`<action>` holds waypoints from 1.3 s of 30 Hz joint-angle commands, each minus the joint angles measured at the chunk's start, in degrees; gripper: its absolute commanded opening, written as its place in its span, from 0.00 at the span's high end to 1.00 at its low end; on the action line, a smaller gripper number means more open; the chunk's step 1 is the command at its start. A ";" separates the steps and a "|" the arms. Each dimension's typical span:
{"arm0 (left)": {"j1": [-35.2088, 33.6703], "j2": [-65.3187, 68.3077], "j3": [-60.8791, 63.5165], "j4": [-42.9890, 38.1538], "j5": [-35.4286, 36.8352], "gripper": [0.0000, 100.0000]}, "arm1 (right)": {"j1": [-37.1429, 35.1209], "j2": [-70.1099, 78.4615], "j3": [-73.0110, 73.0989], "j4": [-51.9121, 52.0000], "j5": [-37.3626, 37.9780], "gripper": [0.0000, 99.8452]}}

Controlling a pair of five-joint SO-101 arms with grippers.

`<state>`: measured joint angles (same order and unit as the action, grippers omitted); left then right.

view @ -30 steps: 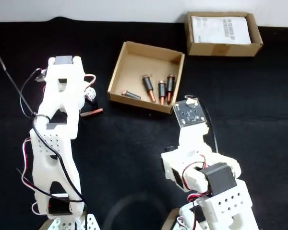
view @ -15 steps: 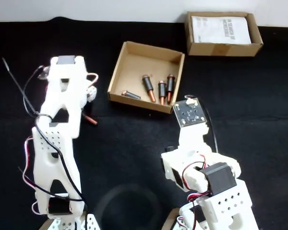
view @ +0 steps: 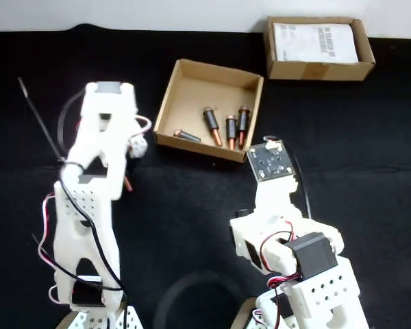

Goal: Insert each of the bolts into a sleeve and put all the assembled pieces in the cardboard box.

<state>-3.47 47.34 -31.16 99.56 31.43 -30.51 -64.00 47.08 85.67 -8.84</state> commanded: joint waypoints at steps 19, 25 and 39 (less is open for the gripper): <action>4.88 -8.13 6.64 0.88 -19.34 0.78 | 0.57 -0.92 -0.22 -0.48 4.66 0.99; 4.62 -7.78 6.11 0.44 -19.34 0.73 | 0.57 -0.92 -0.22 -0.40 4.57 0.99; 2.68 -7.52 5.85 -10.20 -19.25 0.73 | 2.51 -0.92 -0.22 -1.01 4.75 0.99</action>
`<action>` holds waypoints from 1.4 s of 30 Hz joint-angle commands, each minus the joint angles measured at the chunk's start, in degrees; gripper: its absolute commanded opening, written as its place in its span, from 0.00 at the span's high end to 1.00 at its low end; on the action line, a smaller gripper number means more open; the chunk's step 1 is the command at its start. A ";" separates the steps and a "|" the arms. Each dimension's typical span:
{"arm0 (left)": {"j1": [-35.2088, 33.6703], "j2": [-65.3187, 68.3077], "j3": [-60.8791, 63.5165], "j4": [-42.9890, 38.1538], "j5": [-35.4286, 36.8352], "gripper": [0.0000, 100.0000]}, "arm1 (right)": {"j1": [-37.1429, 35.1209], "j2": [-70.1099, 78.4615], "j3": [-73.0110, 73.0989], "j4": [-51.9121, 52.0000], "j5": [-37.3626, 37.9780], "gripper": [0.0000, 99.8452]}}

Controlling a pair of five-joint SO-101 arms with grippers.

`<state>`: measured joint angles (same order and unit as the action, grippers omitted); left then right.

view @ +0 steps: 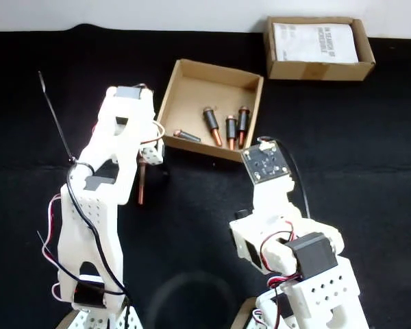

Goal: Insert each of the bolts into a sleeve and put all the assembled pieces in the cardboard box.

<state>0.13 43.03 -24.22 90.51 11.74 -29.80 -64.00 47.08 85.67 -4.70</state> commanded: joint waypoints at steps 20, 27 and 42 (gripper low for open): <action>-1.10 4.44 -4.44 -3.52 0.44 0.99 | 3.91 -0.92 -0.22 -3.21 0.62 0.99; -1.19 4.44 -7.25 -2.90 0.44 0.99 | 3.91 -0.92 -0.22 -3.12 0.44 0.99; -2.86 -6.81 -24.31 10.81 0.44 0.99 | 3.91 -1.01 -0.13 -5.93 0.62 0.99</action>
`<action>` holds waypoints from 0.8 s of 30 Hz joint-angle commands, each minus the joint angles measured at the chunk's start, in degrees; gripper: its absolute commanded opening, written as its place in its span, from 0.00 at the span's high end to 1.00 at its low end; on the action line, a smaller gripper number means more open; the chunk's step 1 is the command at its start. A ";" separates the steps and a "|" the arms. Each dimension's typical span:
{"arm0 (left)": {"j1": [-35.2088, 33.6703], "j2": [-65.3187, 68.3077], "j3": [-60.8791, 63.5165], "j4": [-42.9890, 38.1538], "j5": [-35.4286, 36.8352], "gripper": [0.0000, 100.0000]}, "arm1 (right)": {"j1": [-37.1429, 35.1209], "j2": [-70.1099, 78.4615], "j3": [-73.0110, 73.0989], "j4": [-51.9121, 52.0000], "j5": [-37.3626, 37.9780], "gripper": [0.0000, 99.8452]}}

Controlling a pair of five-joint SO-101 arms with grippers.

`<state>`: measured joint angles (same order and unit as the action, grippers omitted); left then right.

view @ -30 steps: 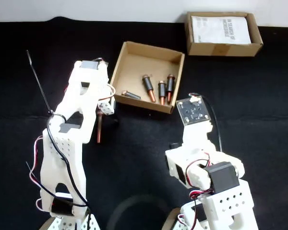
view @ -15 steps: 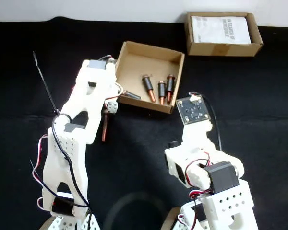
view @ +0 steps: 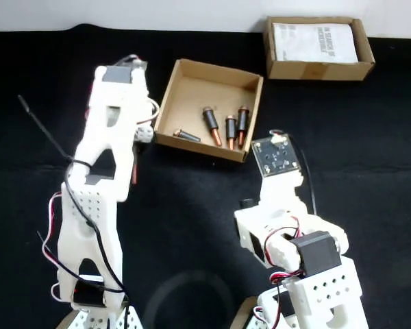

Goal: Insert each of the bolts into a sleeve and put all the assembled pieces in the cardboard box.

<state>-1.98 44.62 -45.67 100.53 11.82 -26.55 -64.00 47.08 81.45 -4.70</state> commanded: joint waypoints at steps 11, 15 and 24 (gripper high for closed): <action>-0.48 -28.70 -2.95 0.79 0.35 0.99 | 0.57 -1.10 7.69 -20.35 0.62 0.99; -0.48 -34.77 -2.95 0.79 0.35 0.99 | 0.31 -1.27 11.74 -29.23 0.44 0.99; 4.79 -51.47 2.95 0.97 0.18 0.99 | -2.51 -1.36 20.79 -49.36 0.44 0.99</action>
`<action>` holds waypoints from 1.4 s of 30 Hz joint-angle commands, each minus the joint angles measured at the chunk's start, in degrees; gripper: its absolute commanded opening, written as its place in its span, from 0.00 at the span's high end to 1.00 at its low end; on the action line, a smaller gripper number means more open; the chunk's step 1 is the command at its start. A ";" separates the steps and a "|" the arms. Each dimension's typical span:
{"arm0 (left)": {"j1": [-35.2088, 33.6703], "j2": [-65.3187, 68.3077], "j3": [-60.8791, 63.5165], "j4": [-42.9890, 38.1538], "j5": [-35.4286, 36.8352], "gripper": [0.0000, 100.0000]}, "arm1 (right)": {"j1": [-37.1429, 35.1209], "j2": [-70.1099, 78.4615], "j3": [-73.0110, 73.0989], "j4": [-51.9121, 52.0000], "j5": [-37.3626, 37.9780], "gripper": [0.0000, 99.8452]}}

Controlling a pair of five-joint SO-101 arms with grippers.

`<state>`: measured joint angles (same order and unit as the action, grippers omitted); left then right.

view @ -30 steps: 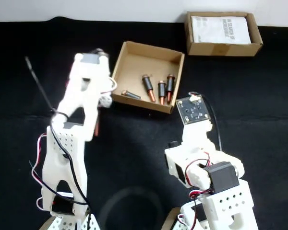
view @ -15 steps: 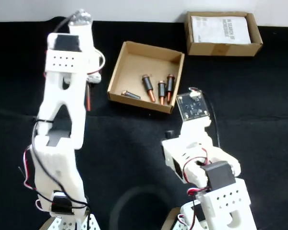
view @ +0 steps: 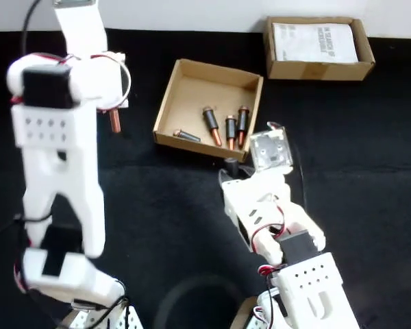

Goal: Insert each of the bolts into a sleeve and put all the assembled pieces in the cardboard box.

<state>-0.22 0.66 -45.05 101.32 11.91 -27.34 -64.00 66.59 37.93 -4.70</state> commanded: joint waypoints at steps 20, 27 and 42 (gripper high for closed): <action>11.38 -24.84 42.07 -27.16 0.18 0.99 | -10.86 -1.01 11.03 -30.90 0.35 0.99; 11.65 -24.84 54.64 -46.95 0.09 0.99 | -10.86 -1.01 11.03 -31.16 0.35 0.99; 12.79 -25.01 61.23 -56.62 0.26 0.99 | -10.77 -0.92 22.64 -49.01 0.44 0.99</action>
<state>11.03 -22.29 16.66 45.93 11.91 -37.80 -64.00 88.75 -9.27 -4.70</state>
